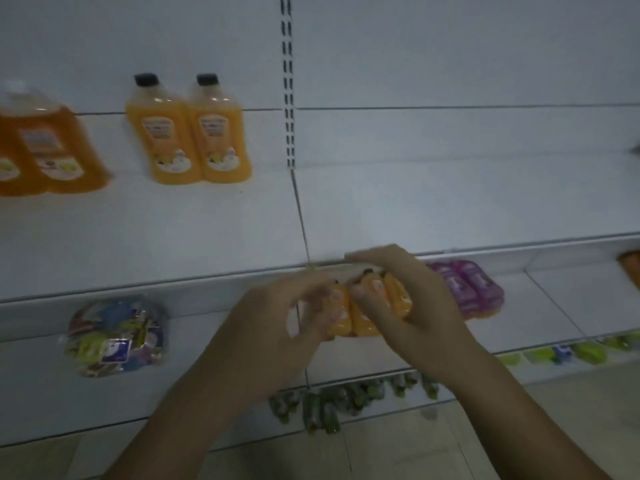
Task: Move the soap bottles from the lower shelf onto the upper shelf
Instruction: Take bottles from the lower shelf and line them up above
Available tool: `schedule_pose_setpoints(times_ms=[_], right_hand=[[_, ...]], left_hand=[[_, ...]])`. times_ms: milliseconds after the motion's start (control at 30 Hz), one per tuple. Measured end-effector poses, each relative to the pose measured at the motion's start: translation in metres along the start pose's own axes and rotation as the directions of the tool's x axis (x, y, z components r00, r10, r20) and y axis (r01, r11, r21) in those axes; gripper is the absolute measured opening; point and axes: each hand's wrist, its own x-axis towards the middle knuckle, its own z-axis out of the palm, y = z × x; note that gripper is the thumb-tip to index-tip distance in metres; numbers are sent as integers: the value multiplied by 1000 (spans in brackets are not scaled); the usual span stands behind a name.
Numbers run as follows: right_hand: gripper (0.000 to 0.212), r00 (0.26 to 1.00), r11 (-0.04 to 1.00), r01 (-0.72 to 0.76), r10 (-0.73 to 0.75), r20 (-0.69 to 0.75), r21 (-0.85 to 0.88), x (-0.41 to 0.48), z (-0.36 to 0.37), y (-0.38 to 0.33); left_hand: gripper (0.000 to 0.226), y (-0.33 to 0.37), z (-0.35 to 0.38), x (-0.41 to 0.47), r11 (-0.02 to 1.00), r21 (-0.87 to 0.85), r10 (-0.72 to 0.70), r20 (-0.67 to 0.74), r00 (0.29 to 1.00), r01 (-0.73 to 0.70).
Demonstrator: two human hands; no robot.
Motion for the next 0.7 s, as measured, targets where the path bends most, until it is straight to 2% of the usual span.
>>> schedule_pose_setpoints(times_ms=[67,167,267,333,433,500,600,667,700], right_hand=[[28,998,998,-61,61,-10,-8,-29,0,27],[31,954,952,-301,300,-13,-57,-56,8,88],[40,826,823,-564,564,-17,-66,-68,18,160],[50,734,730,-676,678,-17,-98,-67,28,206],[66,629,625,-766,777,24,-152,-57,45,270],[74,563,559,-806,825,37,-194,-46,53,307],[86,505,494,-838,863,16,-232,-33,56,347],[108,471,463,-862,882,10,-206,-28,56,369],[120,462,454,-869,887,9,-196,-26,57,382]], left_hand=[[36,-16,32,-5,998,11,-65,137,988,64],[39,-57,86,8,972,26,-233,255,939,234],[36,-89,138,38,937,8,-334,311,890,349],[29,-101,169,67,918,12,-375,346,860,396],[25,-116,216,115,879,40,-454,375,808,475],[32,-120,244,144,841,26,-511,363,779,540],[47,-129,284,179,791,38,-595,282,752,611],[47,-132,303,194,781,112,-617,282,734,614],[45,-134,311,200,780,93,-619,264,740,619]])
